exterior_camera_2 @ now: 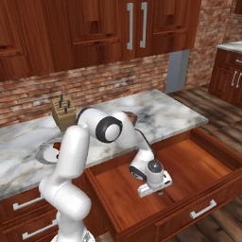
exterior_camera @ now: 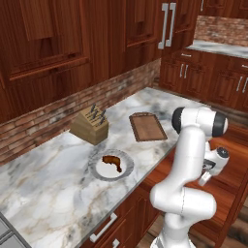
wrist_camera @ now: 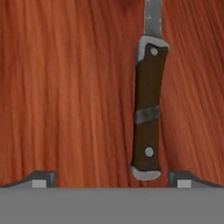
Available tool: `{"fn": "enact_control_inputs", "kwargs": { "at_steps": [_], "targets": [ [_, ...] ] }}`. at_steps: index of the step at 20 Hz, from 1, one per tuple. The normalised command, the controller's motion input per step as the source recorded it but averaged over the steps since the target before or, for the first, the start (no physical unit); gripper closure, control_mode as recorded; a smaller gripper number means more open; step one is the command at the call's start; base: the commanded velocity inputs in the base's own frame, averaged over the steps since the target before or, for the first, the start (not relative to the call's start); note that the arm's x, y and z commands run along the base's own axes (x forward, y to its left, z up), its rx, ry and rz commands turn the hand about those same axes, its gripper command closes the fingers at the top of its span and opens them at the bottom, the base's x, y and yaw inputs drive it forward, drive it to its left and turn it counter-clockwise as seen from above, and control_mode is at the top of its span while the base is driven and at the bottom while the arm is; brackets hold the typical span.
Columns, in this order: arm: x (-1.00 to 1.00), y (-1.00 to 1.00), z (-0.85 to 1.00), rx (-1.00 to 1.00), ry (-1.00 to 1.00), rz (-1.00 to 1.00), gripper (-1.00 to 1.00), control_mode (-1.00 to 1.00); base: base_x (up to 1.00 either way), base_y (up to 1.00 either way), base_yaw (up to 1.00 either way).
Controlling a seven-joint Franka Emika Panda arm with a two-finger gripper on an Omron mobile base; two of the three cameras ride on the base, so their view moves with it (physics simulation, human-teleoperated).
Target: Pick up the knife from the drawer and place it on the cutting board. Then place the meat from the plate to the cutting board.
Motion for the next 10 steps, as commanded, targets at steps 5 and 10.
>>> {"fn": "enact_control_inputs", "kwargs": {
  "at_steps": [5, 10],
  "targets": [
    [0.08, -0.01, -0.27, 0.03, -0.06, 0.11, -1.0, -1.0, 0.0, 0.0, 0.0],
    [0.21, 0.02, -0.36, 0.0, -0.01, 0.02, 1.0, -1.0, 0.0, 0.0, 0.0]
  ]
}}
